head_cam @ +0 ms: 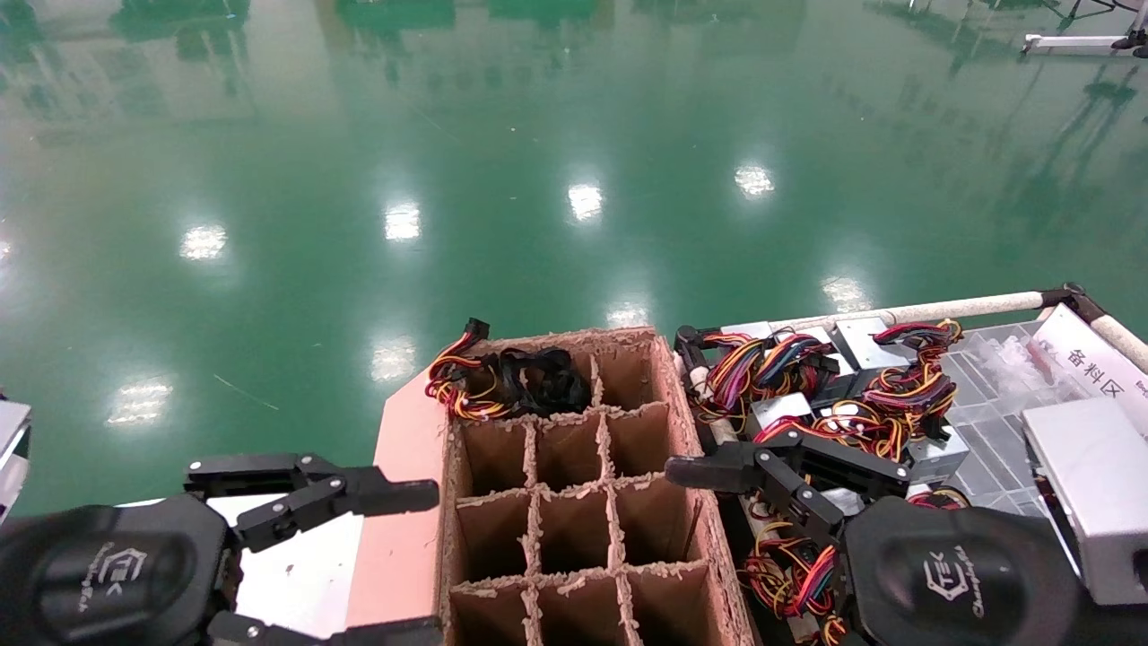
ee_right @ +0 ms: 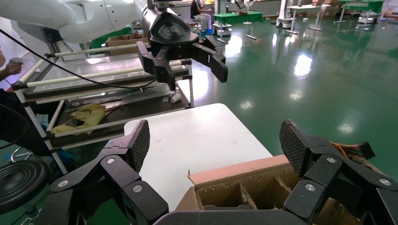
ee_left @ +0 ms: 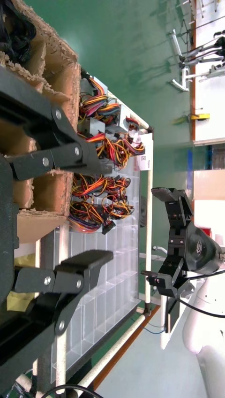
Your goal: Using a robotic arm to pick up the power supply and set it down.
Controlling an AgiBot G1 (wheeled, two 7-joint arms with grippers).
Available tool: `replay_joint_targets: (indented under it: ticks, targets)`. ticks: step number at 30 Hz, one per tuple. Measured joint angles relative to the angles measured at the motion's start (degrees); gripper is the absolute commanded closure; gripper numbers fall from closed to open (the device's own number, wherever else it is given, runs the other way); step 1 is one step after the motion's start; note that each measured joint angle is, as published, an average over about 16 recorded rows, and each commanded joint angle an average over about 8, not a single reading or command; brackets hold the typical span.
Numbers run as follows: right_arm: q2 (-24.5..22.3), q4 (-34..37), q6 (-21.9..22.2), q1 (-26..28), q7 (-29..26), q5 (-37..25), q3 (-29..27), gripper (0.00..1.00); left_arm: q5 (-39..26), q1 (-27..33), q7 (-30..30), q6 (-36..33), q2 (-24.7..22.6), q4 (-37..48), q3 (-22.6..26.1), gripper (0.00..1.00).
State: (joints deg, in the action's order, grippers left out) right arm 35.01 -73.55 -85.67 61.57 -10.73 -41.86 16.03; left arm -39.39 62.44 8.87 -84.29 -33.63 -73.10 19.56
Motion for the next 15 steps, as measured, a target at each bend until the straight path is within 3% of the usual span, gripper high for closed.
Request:
replay_joint_targets:
  ticks: [15]
  targets:
    - [0.00, 0.00, 0.00, 0.00, 0.00, 0.00, 0.00, 0.00, 0.00, 0.00, 0.00, 0.00, 0.00, 0.00, 0.00, 1.00]
